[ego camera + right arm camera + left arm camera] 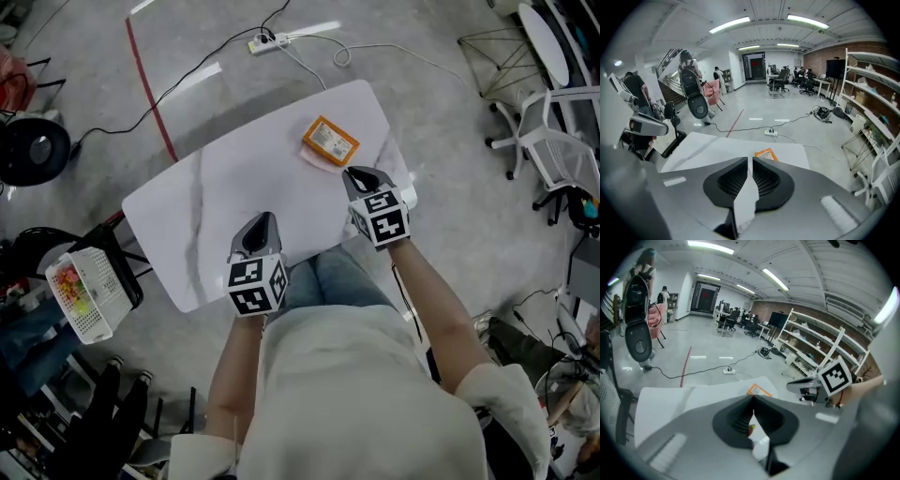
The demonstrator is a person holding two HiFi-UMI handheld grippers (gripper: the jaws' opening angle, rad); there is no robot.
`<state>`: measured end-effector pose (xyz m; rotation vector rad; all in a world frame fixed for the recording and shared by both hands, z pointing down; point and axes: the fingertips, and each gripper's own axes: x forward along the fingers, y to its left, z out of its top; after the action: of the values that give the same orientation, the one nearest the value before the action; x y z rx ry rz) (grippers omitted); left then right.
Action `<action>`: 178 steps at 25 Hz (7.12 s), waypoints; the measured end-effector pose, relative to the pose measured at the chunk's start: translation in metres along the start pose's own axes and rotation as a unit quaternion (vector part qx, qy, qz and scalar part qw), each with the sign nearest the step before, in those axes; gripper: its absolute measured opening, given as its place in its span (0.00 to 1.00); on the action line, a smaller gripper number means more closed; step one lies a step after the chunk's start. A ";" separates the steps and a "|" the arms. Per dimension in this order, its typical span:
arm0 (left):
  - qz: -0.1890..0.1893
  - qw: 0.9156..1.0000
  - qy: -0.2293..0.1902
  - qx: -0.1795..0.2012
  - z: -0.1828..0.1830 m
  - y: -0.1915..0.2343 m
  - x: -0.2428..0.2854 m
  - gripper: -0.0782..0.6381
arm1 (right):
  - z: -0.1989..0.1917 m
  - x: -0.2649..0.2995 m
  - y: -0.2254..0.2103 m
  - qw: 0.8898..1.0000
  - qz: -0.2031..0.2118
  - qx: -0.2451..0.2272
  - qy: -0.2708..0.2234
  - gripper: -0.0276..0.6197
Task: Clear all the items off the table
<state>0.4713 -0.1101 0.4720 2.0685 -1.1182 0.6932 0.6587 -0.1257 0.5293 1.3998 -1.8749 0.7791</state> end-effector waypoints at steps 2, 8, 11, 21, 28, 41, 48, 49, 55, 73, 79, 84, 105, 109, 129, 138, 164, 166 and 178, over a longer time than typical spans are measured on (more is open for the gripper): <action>0.011 1.000 0.000 -0.011 -0.002 0.002 0.007 0.12 | -0.003 0.012 -0.004 1.000 0.007 -0.010 0.011 0.10; 0.044 0.998 0.006 -0.042 -0.013 0.007 0.031 0.12 | -0.015 0.049 -0.018 0.998 0.030 -0.038 0.046 0.19; 0.056 0.997 0.019 -0.053 -0.021 0.004 0.041 0.12 | -0.020 0.065 -0.028 0.996 0.037 -0.059 0.059 0.26; 0.077 0.994 0.046 -0.070 -0.038 -0.003 0.071 0.12 | -0.034 0.121 -0.048 0.987 0.058 -0.102 0.108 0.52; 0.086 0.992 0.057 -0.076 -0.046 -0.005 0.086 0.12 | -0.052 0.161 -0.056 0.979 0.078 -0.131 0.133 0.67; 0.095 0.987 0.082 -0.102 -0.071 -0.006 0.108 0.12 | -0.085 0.216 -0.068 0.969 0.094 -0.135 0.187 0.81; 0.097 0.985 0.089 -0.115 -0.078 -0.007 0.121 0.12 | -0.091 0.233 -0.071 0.965 0.099 -0.140 0.197 0.83; 0.098 0.984 0.090 -0.116 -0.078 -0.007 0.123 0.12 | -0.093 0.236 -0.070 0.965 0.100 -0.141 0.199 0.84; 0.099 0.983 0.096 -0.123 -0.086 -0.006 0.130 0.12 | -0.105 0.248 -0.068 0.963 0.097 -0.136 0.211 0.85; 0.105 0.981 0.099 -0.130 -0.095 0.001 0.124 0.12 | -0.107 0.256 -0.078 0.959 0.075 -0.153 0.226 0.68; 0.102 0.983 0.092 -0.124 -0.091 -0.005 0.117 0.12 | -0.100 0.243 -0.080 0.959 0.062 -0.171 0.216 0.56; 0.103 0.984 0.084 -0.119 -0.089 -0.008 0.108 0.12 | -0.094 0.229 -0.079 0.963 0.059 -0.163 0.206 0.55; 0.117 0.986 0.029 -0.115 -0.076 -0.013 0.039 0.12 | -0.057 0.127 -0.049 0.979 0.042 -0.138 0.147 0.55; 0.113 0.987 0.023 -0.115 -0.074 -0.017 0.028 0.12 | -0.049 0.108 -0.040 0.981 0.044 -0.127 0.141 0.55; 0.150 0.980 -0.030 -0.130 -0.064 -0.014 -0.040 0.12 | -0.026 0.031 0.002 0.981 0.071 -0.148 0.106 0.55; 0.171 0.973 -0.052 -0.145 -0.081 0.015 -0.088 0.12 | -0.021 -0.003 0.059 0.973 0.088 -0.194 0.086 0.55; 0.224 0.951 -0.100 -0.189 -0.169 0.143 -0.258 0.12 | -0.015 -0.047 0.310 0.946 0.154 -0.282 0.039 0.55; 0.229 0.948 -0.103 -0.196 -0.178 0.154 -0.270 0.12 | -0.016 -0.048 0.330 0.943 0.161 -0.289 0.037 0.56; 0.261 0.930 -0.120 -0.230 -0.230 0.215 -0.340 0.12 | -0.027 -0.055 0.454 0.919 0.205 -0.334 0.028 0.55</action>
<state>0.0891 0.1507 0.4406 1.4854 -1.8109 0.3621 0.2358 0.0394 0.4688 0.5613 -2.1325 0.2904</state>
